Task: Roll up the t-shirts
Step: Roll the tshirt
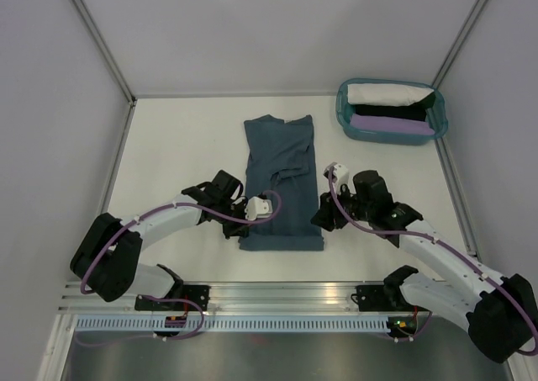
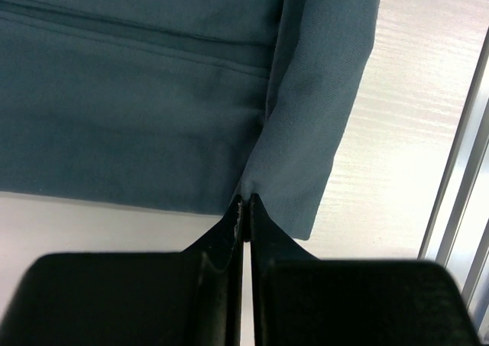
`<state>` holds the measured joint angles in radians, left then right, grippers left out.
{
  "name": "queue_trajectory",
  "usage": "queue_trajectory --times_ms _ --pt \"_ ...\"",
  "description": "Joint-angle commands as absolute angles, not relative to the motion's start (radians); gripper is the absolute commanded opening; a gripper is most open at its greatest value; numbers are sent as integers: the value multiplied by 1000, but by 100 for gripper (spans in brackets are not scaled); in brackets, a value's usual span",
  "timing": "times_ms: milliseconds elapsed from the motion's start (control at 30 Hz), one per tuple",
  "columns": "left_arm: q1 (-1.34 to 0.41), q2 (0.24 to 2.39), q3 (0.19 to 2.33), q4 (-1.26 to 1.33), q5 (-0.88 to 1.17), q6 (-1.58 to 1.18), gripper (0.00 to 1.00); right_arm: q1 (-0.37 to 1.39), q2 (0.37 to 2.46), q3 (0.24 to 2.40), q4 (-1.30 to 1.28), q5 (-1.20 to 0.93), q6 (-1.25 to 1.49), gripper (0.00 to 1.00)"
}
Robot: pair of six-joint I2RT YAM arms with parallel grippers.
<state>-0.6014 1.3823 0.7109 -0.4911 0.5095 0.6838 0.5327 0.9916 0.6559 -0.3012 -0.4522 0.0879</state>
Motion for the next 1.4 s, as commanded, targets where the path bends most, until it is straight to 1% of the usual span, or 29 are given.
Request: queue_trajectory --times_ms 0,67,167,367,433,467,533,633,667,767,900,1167,1367 --pt "-595 1385 730 -457 500 657 2 529 977 526 -233 -409 302 50" --pt "-595 1387 732 -457 499 652 2 531 962 486 -200 -446 320 55" --pt "-595 1388 730 -456 499 644 2 534 931 420 -128 -436 363 56" --pt "-595 1397 732 -454 486 644 2 534 968 357 -40 -420 393 57" --pt "-595 1399 732 -453 482 647 2 537 989 341 -23 -419 394 56" --pt "-595 1401 733 -453 479 649 2 535 999 339 -11 -417 391 50" --pt "-595 1402 738 -449 474 643 2 535 1022 341 -8 -442 384 43" --pt "-595 1405 741 -445 463 634 2 535 1028 336 -8 -440 376 28" --pt "-595 1408 741 -443 462 635 2 535 1026 334 -9 -431 377 16" --pt "-595 1414 745 -440 446 630 2 535 1038 340 20 -407 390 0" --pt "-595 1417 747 -439 430 624 2 535 1075 350 49 -385 414 0" --pt "-595 1416 710 -403 367 643 2 525 1178 373 89 -213 462 0" --pt "-595 1420 700 -388 361 664 2 523 1244 379 137 -227 480 0"
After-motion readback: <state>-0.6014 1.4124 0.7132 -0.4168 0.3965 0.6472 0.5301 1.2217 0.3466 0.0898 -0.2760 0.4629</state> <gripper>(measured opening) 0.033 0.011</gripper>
